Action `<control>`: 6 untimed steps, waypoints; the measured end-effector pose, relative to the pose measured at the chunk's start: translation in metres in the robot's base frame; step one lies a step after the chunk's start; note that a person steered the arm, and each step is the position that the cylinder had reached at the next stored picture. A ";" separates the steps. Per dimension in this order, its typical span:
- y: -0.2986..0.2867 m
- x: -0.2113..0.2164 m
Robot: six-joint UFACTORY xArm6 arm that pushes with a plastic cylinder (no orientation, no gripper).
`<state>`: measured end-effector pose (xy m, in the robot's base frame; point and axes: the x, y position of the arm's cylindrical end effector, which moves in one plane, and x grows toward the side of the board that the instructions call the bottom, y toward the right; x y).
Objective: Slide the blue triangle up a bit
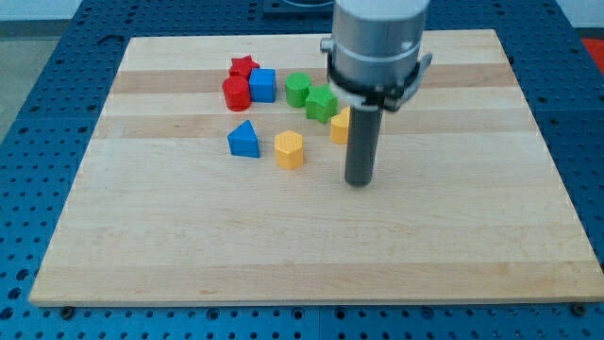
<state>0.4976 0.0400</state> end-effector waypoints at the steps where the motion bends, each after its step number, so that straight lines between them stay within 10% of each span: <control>1: -0.070 0.017; 6: -0.120 -0.074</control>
